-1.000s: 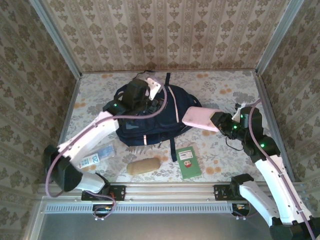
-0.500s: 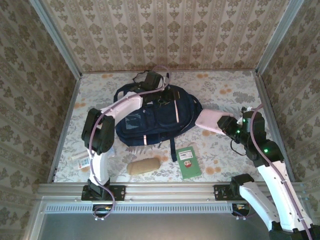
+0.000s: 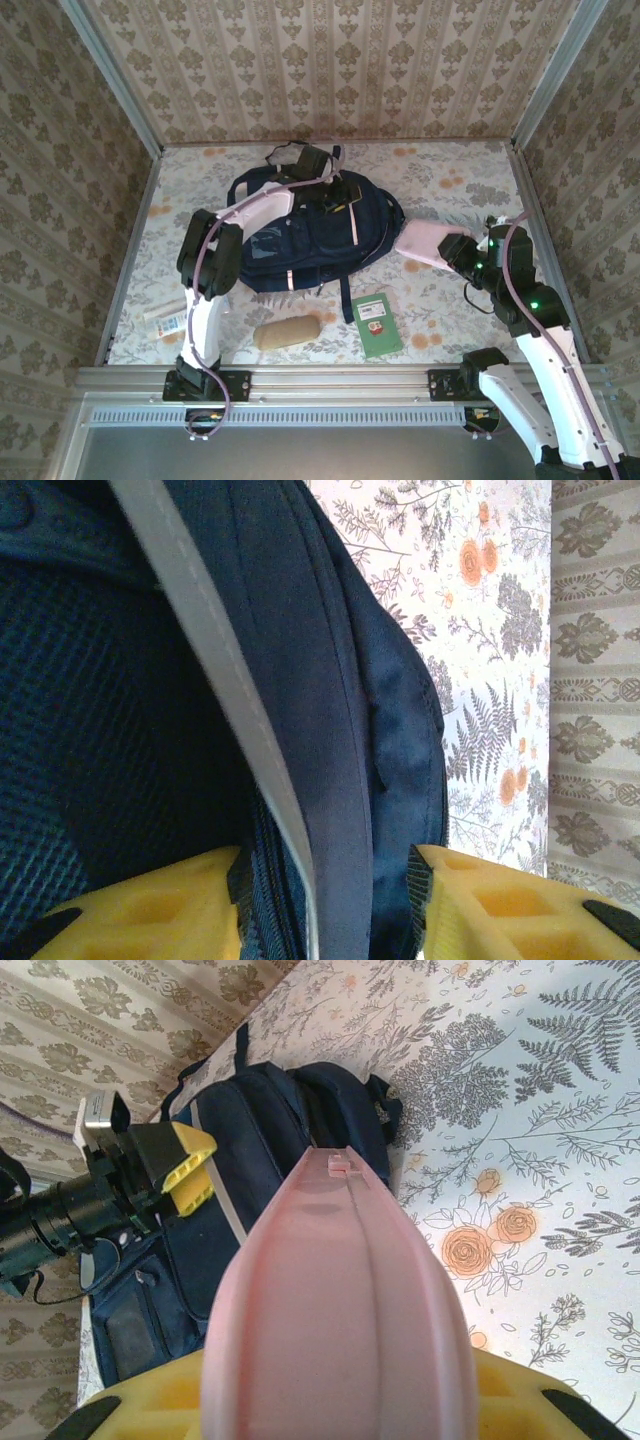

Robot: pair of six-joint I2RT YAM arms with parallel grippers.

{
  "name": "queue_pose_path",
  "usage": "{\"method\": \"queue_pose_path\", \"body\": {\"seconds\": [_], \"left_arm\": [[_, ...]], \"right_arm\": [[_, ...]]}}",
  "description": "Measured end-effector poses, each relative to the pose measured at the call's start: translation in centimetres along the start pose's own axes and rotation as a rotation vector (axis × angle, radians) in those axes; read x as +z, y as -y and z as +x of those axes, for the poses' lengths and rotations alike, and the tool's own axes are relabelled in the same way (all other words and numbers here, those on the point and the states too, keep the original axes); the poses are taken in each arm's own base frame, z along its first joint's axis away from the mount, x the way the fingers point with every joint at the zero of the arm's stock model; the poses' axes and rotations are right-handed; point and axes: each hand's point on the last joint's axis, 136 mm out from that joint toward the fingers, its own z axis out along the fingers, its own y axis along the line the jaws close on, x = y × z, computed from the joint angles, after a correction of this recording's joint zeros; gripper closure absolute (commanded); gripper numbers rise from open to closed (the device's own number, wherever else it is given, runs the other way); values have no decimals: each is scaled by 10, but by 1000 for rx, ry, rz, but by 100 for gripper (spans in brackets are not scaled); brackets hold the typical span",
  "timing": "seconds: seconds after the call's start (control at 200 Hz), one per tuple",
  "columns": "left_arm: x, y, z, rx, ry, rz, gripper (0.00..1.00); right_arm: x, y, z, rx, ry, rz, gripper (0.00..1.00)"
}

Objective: Pack books, pencil case, and school supplies into a backpack

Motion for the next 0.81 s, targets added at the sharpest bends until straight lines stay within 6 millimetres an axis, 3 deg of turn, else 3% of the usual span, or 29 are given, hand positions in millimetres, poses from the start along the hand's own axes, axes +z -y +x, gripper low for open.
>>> {"method": "queue_pose_path", "body": {"seconds": [0.2,0.45,0.665,0.805], "left_arm": [[15,1,4,9,-20,-1,59],[21,-8,8,77,-68,-43,100],[5,7,8,187,-102,-36,100],[-24,23,10,255,-125,-31,100]], "right_arm": [[-1,2,0,-3,4,5,74],[-6,1,-1,-7,17,-5,74],[-16,-3,-6,-7,28,-6,74],[-24,-9,-15,-15,65,-14,74]]}}
